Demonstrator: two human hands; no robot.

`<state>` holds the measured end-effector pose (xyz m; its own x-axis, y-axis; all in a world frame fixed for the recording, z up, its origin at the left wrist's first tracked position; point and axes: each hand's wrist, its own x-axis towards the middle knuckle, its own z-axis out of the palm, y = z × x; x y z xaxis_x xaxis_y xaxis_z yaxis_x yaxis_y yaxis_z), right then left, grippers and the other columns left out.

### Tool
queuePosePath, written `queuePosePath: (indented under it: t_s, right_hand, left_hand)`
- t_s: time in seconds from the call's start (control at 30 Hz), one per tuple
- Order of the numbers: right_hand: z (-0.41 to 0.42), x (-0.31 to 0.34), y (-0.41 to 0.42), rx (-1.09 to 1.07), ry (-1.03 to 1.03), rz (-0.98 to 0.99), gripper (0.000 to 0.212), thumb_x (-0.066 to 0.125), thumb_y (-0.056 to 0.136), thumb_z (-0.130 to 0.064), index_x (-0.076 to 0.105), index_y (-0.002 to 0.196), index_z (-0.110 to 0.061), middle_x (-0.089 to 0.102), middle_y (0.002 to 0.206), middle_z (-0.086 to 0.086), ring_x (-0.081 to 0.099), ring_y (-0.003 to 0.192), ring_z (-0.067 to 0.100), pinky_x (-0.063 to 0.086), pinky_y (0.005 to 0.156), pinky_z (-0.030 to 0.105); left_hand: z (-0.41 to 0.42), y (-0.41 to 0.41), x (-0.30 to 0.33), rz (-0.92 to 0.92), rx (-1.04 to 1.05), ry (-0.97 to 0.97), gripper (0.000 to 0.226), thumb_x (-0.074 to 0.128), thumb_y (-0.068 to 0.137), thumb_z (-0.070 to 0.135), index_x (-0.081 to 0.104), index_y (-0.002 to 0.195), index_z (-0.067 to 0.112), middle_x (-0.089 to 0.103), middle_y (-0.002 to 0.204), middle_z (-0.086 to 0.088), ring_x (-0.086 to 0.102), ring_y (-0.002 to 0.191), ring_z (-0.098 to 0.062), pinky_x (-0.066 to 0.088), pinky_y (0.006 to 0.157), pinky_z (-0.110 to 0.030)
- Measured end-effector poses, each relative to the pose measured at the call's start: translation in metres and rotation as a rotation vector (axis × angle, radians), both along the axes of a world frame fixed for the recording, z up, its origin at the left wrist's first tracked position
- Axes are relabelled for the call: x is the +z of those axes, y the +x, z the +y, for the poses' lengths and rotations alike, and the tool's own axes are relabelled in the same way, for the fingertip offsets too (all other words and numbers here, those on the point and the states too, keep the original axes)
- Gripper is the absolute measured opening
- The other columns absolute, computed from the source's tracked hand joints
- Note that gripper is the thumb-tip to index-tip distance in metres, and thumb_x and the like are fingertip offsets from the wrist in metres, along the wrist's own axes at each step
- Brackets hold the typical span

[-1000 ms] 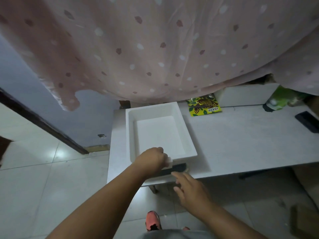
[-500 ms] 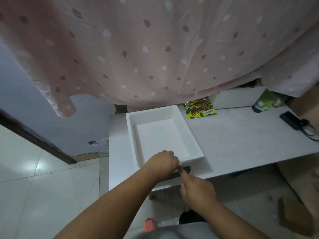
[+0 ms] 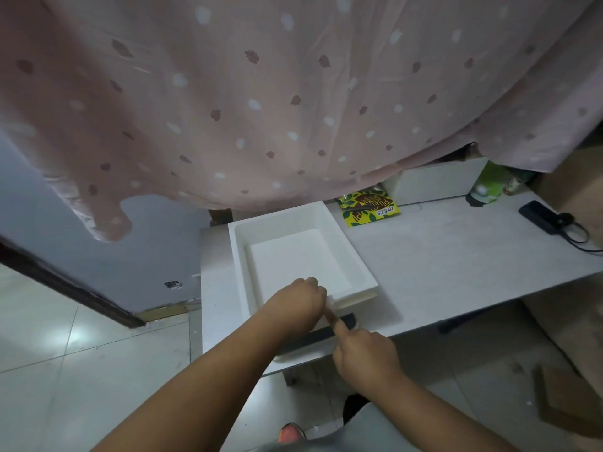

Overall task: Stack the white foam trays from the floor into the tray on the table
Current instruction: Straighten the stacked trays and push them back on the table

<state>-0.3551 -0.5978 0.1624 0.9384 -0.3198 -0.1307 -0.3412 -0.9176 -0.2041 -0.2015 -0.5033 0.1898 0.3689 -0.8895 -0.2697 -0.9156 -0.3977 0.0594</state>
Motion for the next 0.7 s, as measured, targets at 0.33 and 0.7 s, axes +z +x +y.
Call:
queuePosePath:
  t_s: [0.33,0.7]
  right_hand:
    - [-0.003,0.009,0.006,-0.025,0.071,0.095,0.066,0.041,0.096,-0.031,0.017,0.156,-0.040,0.066,0.089,0.006,0.059,0.075,0.028,0.039,0.061,0.031]
    - [-0.007,0.008,-0.008,0.058,0.054,-0.097,0.061,0.043,0.093,-0.036,0.030,0.153,-0.039,0.065,0.102,-0.001,0.064,0.078,0.022,0.050,0.062,0.033]
  left_hand:
    - [-0.017,0.020,0.081,-0.017,0.132,-0.125,0.036,0.047,0.103,0.035,0.063,0.112,0.004,0.057,0.105,-0.016,0.060,0.092,-0.035,0.049,0.079,-0.040]
    - [-0.013,0.005,0.065,0.071,0.181,-0.068,0.035,0.059,0.095,0.038,0.067,0.107,0.006,0.057,0.097,-0.009,0.059,0.088,-0.027,0.050,0.075,-0.035]
